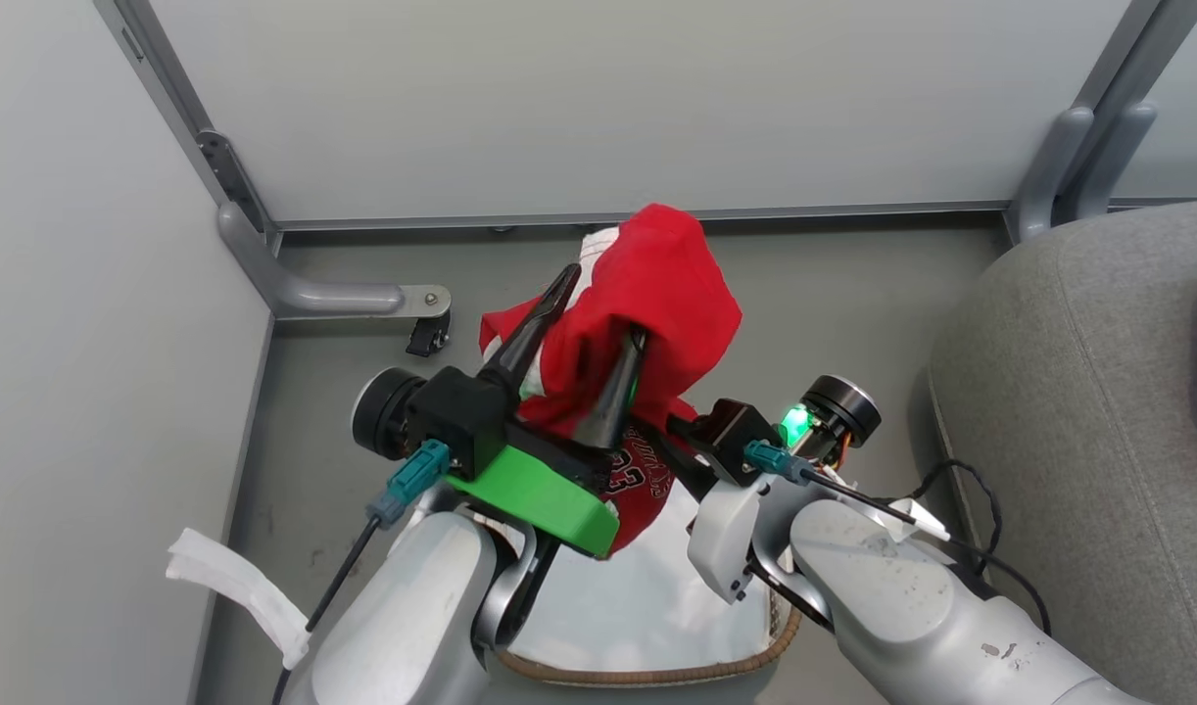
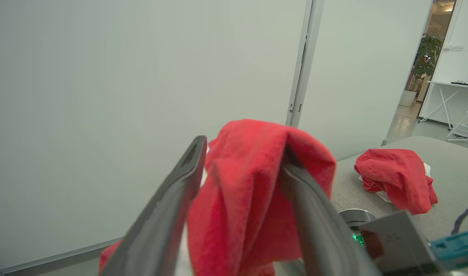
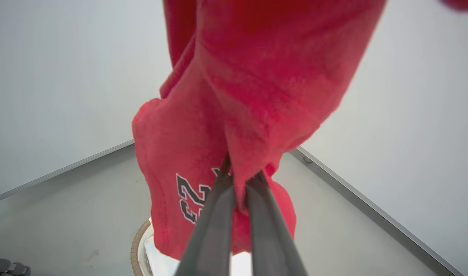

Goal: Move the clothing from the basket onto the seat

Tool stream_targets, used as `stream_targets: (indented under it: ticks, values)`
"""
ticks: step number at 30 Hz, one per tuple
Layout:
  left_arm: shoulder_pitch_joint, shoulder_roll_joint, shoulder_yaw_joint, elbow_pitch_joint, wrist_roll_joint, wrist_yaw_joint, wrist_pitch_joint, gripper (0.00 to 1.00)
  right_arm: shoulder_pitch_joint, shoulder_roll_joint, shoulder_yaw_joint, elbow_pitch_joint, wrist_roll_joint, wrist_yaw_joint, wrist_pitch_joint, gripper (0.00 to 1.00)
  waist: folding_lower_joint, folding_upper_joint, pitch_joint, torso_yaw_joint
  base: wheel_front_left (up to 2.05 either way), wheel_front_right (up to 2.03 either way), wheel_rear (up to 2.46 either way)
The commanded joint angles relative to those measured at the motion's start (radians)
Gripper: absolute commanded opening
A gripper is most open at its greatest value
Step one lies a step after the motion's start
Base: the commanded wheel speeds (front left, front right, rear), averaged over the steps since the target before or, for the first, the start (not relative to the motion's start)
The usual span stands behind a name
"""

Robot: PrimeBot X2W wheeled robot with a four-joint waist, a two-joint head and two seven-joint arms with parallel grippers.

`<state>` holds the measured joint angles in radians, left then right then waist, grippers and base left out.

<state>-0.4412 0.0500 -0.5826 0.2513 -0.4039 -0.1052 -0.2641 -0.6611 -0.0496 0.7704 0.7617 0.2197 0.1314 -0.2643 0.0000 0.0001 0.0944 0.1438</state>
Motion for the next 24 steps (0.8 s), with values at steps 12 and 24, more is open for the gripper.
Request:
stream_targets:
  ticks: [12, 24]
  values:
    - [0.021, 0.002, 0.026, 0.035, 0.037, 0.002, 0.0, 1.0, 0.005, -0.004, 0.007, -0.032, 0.023, -0.001, 0.0, 0.0, 0.0, -0.0001, -0.001, -0.121, 0.0, 0.0, 0.0]
    - [0.051, 0.002, 0.081, 0.08, 0.078, -0.015, 0.0, 1.0, 0.047, -0.003, 0.027, -0.117, 0.032, -0.001, 0.0, 0.0, 0.0, -0.0001, -0.004, -0.415, 0.0, 0.0, 0.0]
